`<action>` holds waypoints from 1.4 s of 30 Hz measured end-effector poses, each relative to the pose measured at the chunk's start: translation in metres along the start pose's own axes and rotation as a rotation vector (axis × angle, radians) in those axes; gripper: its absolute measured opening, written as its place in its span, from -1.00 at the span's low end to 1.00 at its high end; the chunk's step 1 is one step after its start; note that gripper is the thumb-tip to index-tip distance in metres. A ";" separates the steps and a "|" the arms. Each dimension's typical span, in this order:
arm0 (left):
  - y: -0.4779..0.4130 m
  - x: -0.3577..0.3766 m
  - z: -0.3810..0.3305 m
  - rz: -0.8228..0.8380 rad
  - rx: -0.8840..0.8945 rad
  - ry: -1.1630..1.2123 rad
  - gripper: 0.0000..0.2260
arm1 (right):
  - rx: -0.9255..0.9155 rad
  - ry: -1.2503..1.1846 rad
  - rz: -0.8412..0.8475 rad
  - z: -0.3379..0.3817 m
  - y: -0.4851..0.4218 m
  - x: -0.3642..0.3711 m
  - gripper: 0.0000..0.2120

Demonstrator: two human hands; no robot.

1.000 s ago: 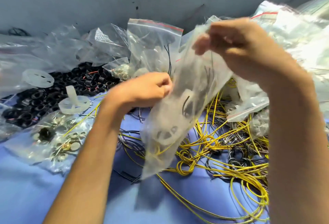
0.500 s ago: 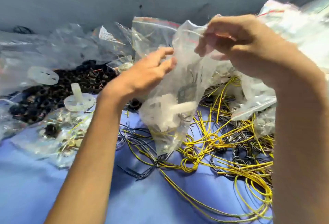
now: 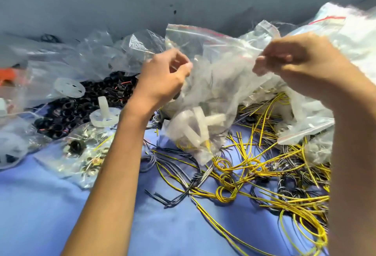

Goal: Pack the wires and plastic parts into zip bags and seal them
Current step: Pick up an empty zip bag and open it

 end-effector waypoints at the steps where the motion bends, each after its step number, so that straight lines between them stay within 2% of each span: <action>1: -0.001 0.000 0.009 -0.019 -0.054 -0.061 -0.93 | 0.003 0.002 0.014 0.001 -0.001 0.000 -0.82; 4: -0.002 -0.004 0.033 -0.011 -0.230 -0.251 -0.95 | 0.011 -0.011 0.079 0.005 -0.003 0.002 -0.79; 6: 0.002 -0.011 0.046 0.163 -0.338 -0.366 -0.93 | 0.015 -0.031 0.120 0.007 -0.003 0.005 -0.78; 10: 0.014 -0.043 0.061 0.475 -0.442 -0.404 -0.86 | -0.001 -0.011 0.151 0.009 -0.003 0.005 -0.74; 14: 0.050 -0.066 0.090 0.772 -0.638 -0.851 -0.63 | 0.096 0.106 0.376 0.013 0.002 0.013 -0.63; 15: 0.061 -0.065 0.101 0.811 -0.690 -0.926 -0.64 | 0.120 0.144 0.434 0.015 0.005 0.016 -0.61; 16: 0.071 -0.064 0.110 0.794 -0.712 -0.952 -0.70 | 0.131 0.168 0.465 0.018 0.007 0.018 -0.59; 18: 0.083 -0.059 0.120 0.642 -0.698 -0.947 -0.78 | 0.130 0.193 0.477 0.027 0.009 0.021 -0.57; 20: 0.088 -0.055 0.121 0.522 -0.673 -0.988 -0.75 | 0.111 0.207 0.481 0.035 0.010 0.024 -0.56; 25: 0.097 -0.044 0.118 0.413 -0.613 -1.129 -0.77 | 0.024 0.212 0.532 0.044 0.010 0.030 -0.59; 28: 0.100 -0.042 0.118 0.374 -0.561 -1.190 -0.82 | -0.040 0.186 0.421 0.045 0.006 0.026 -0.60; 32: 0.101 -0.042 0.111 0.334 -0.558 -1.143 -0.87 | -0.148 0.093 0.287 0.050 0.002 0.019 -0.74; 34: 0.099 -0.043 0.103 0.279 -0.555 -1.038 -0.89 | -0.135 0.057 0.266 0.050 0.002 0.021 -0.75; 37: 0.088 -0.056 0.072 0.138 -0.439 -0.767 -0.90 | -0.057 -0.111 0.248 0.049 0.002 0.026 -0.78; 40: 0.073 -0.071 0.014 0.048 -0.282 -0.339 -0.89 | -0.067 -0.171 0.274 0.051 0.002 0.025 -0.45; 42: 0.065 -0.068 -0.024 0.045 -0.178 -0.111 -0.94 | -0.160 -0.145 0.400 0.056 0.003 0.027 -0.15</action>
Point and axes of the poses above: each hand's wrist, its own y-axis away from the middle knuckle, its own x-axis out of the palm, z = x × y, the point moved 3 cm from there along -y, towards the middle knuckle, and after that the axes turned 6 degrees about z, right-handed, at the moved point
